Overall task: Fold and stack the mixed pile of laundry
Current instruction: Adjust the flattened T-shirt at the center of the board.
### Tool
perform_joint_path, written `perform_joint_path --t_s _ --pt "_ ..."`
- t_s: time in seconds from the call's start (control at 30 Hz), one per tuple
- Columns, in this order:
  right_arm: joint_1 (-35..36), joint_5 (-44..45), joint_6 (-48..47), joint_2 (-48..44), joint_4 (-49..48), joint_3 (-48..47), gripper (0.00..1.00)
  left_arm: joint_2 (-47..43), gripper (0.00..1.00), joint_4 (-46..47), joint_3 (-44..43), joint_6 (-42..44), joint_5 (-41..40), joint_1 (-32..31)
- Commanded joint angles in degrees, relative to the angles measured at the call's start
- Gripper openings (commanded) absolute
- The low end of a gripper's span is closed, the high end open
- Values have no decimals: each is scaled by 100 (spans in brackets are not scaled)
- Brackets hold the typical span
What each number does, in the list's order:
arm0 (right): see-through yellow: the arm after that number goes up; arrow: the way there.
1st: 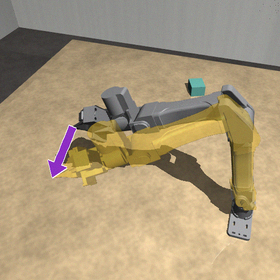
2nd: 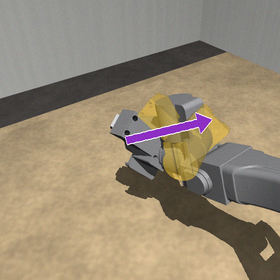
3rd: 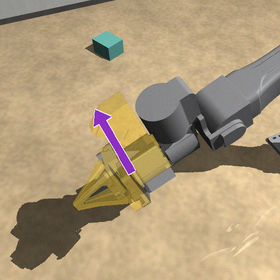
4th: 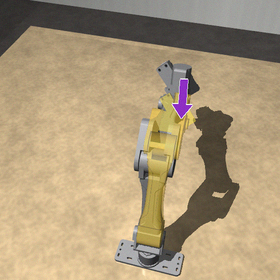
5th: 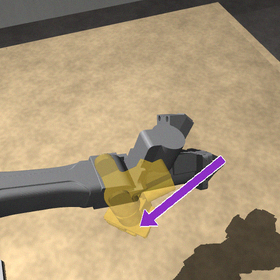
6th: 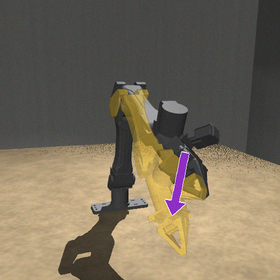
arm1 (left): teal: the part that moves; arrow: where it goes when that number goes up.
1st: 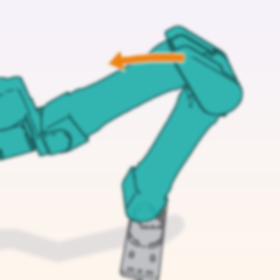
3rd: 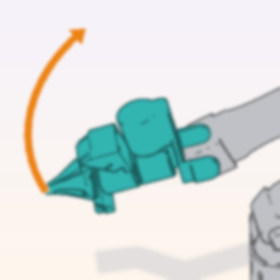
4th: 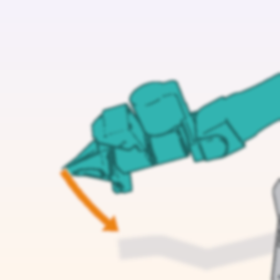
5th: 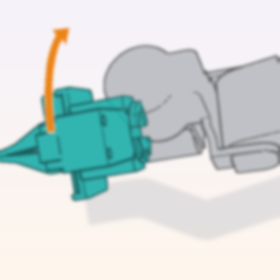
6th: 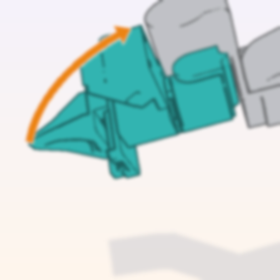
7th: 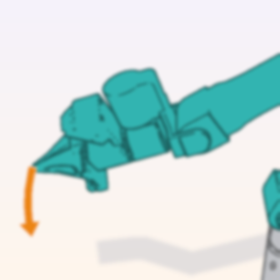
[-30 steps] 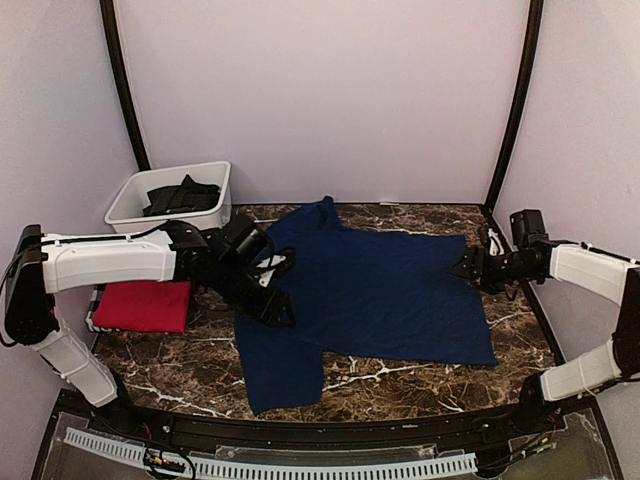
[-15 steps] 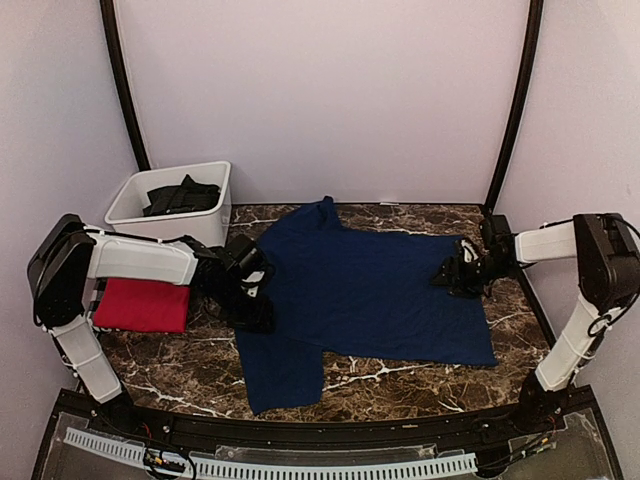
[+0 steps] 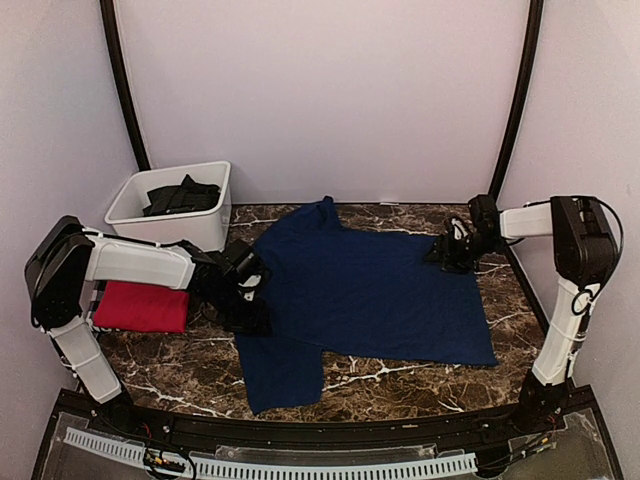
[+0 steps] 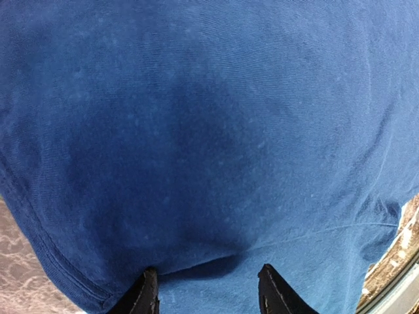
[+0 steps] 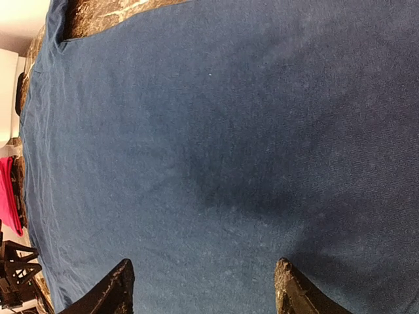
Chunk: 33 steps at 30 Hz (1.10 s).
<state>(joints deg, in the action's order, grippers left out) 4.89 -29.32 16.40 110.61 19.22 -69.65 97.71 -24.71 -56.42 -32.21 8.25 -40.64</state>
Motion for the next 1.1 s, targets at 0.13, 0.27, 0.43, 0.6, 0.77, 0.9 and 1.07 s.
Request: perform_joint_path --t_s 0.13,0.27,0.43,0.6,0.77,0.9,1.07 --pt "21 246 -230 -239 245 -651 71 68 51 -452 -1522 536 -646 571" --pt "21 637 -405 63 584 -1170 70 893 49 -545 -2877 1083 -1124 720" --pt "18 1290 -607 393 876 -1653 67 2307 38 -946 -4746 1711 -1964 803" --pt "29 1545 -689 551 923 -1823 61 3311 27 -1128 -5967 2394 -2865 875" --pt "50 1614 -755 714 929 -1953 53 4284 20 -1620 -6959 2690 -3527 1038" --pt "135 1657 -854 1057 1111 -2333 44 4669 16 -1868 -7190 2754 -3820 1130" --pt "261 1768 -957 1503 1351 -2891 42 4832 14 -2106 -7100 2626 -3935 1307"
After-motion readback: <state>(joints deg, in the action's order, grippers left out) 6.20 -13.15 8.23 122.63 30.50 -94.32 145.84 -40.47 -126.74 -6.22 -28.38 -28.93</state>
